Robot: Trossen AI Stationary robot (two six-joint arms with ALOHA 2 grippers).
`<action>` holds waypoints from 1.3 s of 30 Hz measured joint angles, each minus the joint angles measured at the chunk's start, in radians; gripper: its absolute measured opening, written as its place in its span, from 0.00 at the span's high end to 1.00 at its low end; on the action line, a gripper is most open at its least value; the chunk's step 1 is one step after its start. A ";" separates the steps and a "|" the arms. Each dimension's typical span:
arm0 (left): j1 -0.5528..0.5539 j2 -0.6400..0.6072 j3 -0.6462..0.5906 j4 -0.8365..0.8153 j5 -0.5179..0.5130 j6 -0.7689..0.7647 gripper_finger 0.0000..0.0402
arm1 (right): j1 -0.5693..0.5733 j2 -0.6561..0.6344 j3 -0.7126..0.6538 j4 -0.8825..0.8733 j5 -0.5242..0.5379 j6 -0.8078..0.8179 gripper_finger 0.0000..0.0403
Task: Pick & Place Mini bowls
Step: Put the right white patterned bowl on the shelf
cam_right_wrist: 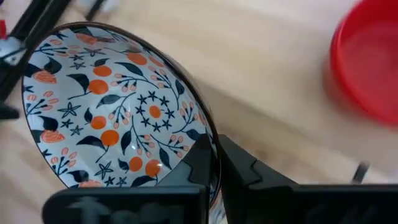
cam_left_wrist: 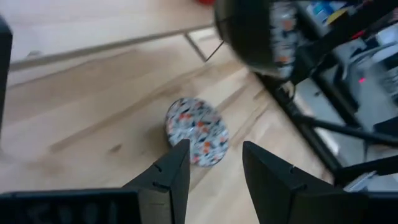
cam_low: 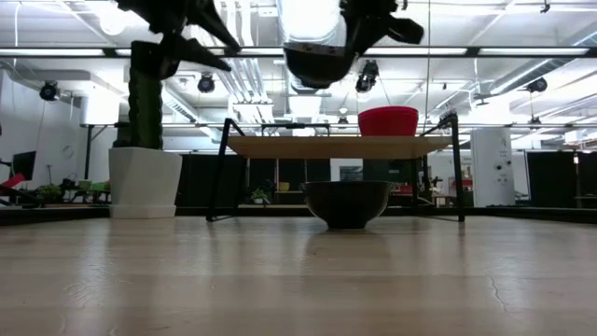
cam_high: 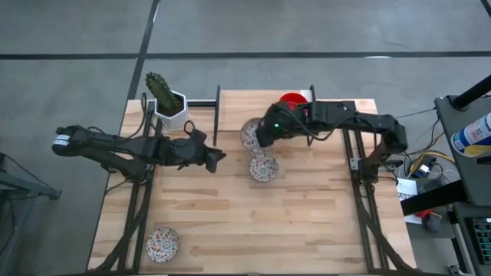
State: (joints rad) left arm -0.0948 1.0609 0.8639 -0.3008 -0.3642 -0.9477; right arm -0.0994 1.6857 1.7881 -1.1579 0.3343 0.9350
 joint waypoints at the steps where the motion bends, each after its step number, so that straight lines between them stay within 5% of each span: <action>1: 0.002 -0.004 0.005 0.009 -0.003 -0.001 0.65 | 0.004 0.019 0.030 -0.014 0.031 -0.010 0.97; 15: 0.027 -0.018 0.081 0.188 -0.361 0.188 0.65 | 0.034 0.254 0.410 -0.110 0.263 -0.152 0.97; 24: 0.069 -0.017 0.107 0.219 -0.375 0.370 0.65 | 0.037 0.331 0.559 -0.118 0.279 -0.240 0.97; 39: 0.121 -0.016 0.108 0.213 -0.322 0.422 0.69 | 0.062 0.318 0.564 -0.092 0.294 -0.258 0.97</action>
State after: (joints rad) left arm 0.0264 1.0446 0.9722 -0.0883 -0.6866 -0.5255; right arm -0.0372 2.0041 2.3520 -1.2495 0.6281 0.6765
